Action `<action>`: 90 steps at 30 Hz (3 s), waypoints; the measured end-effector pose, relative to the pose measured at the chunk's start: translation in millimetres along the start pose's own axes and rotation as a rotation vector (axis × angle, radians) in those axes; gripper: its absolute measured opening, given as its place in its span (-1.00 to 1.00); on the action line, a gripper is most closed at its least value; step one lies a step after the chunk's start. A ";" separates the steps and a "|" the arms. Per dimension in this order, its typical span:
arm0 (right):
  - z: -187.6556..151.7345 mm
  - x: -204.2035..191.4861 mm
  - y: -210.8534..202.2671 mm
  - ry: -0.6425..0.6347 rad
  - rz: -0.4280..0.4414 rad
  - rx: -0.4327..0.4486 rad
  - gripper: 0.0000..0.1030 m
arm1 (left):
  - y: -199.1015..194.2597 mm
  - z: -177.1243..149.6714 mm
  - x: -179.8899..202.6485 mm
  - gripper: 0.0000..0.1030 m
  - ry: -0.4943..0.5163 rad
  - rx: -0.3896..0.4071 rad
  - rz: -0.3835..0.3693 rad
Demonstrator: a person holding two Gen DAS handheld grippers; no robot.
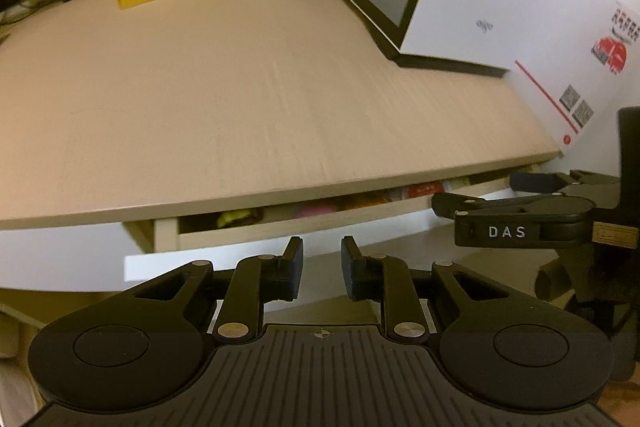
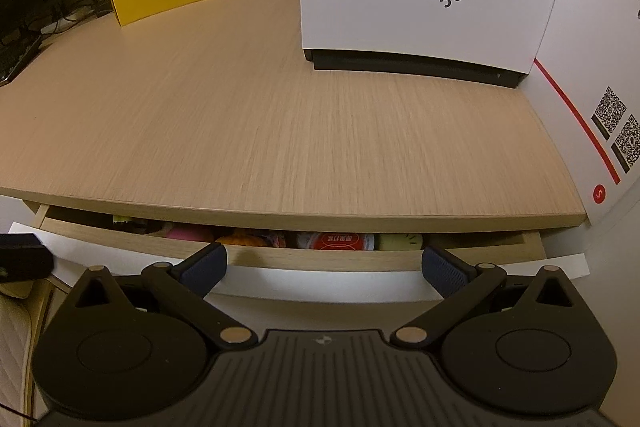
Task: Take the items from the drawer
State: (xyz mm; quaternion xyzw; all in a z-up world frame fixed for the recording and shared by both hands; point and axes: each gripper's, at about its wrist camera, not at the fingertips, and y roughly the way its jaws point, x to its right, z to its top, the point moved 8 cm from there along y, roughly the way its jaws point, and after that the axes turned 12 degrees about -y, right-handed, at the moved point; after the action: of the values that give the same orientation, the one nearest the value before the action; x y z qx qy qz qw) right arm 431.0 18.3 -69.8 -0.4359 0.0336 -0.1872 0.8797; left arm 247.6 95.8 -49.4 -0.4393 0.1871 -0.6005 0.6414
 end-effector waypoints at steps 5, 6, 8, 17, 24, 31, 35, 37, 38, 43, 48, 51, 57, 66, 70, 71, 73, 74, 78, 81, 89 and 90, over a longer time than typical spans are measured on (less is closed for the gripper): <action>-1.7 1.1 -1.9 -0.006 0.008 -0.003 1.00 | 14.5 -0.7 5.4 -0.56 0.003 -0.026 0.001; -1.6 1.0 -1.8 -0.009 0.010 -0.001 1.00 | 15.0 -0.3 6.1 -0.56 0.005 -0.026 0.001; -0.7 -0.3 -1.4 -0.014 0.014 0.002 1.00 | 16.1 0.7 6.2 -0.56 0.000 -0.029 -0.003; -4.9 0.2 -4.9 -0.016 0.016 0.000 1.00 | 15.5 0.2 3.4 -0.56 -0.029 -0.030 -0.021; -1.1 -1.9 -3.3 -0.009 0.010 0.000 1.00 | 15.8 -0.3 5.2 -0.56 -0.026 -0.030 -0.019; 3.9 4.8 12.1 0.014 -0.004 -0.034 1.00 | 14.8 0.9 4.9 -0.56 -0.032 -0.039 -0.011; 2.2 6.6 12.6 0.015 0.010 -0.036 1.00 | 14.5 3.4 7.2 -0.56 -0.023 -0.040 0.002; -0.2 6.1 10.9 0.014 0.007 -0.025 1.00 | 14.8 6.5 8.0 -0.56 -0.028 -0.028 -0.003; -1.2 4.8 10.1 0.015 0.004 -0.020 1.00 | 16.0 7.8 8.0 -0.56 -0.031 -0.027 -0.003; -9.1 1.2 3.9 0.017 -0.006 0.003 1.00 | 26.4 5.3 3.5 -0.56 -0.017 -0.035 0.024; -15.3 -1.2 0.1 0.018 -0.003 -0.020 1.00 | 21.9 -7.2 2.7 -0.56 0.034 -0.027 0.019; -20.2 -3.2 -4.0 0.014 -0.001 -0.042 1.00 | 14.8 -16.5 1.7 -0.56 0.038 -0.030 0.016; -33.0 -2.5 -18.0 0.004 0.055 -0.142 1.00 | -3.8 -34.4 -9.2 -0.56 0.024 -0.090 0.034; -49.5 -7.4 -32.9 -0.083 0.158 -0.225 0.99 | -16.8 -58.9 -8.5 -0.65 0.089 -0.208 0.036; -36.0 -7.9 -32.0 -0.131 0.163 -0.163 0.99 | -14.6 -64.0 1.6 -0.66 0.152 -0.282 0.007; -29.5 -7.5 -28.3 -0.138 0.171 -0.157 0.99 | -15.1 -64.5 2.8 -0.66 0.159 -0.297 0.003; -19.6 -13.4 -19.5 -0.167 0.191 -0.139 0.99 | -15.1 -66.4 5.7 -0.65 0.173 -0.314 -0.002; -14.4 -18.2 -14.6 -0.184 0.198 -0.135 0.99 | -14.8 -67.7 6.4 -0.65 0.176 -0.315 -0.002; -1.5 -46.9 22.4 -0.260 0.257 -0.175 0.86 | -18.0 -69.9 3.2 -0.65 0.129 -0.297 -0.006; 3.4 -64.7 56.0 -0.314 0.257 -0.229 0.76 | -18.7 -68.9 -0.2 -0.65 0.081 -0.276 -0.007; 9.3 -69.4 77.8 -0.357 0.267 -0.267 -0.14 | -3.6 -34.5 -20.2 -0.64 0.100 -0.198 0.100; 9.7 -66.6 75.1 -0.335 0.276 -0.263 -0.16 | 1.6 -29.9 -19.6 -0.64 0.110 -0.198 0.105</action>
State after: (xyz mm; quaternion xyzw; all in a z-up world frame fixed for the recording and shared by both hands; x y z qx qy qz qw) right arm 393.9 90.8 -129.3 -0.5626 -0.0294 0.0155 0.8261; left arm 221.5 103.9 -72.6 -0.4566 0.3031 -0.5678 0.6142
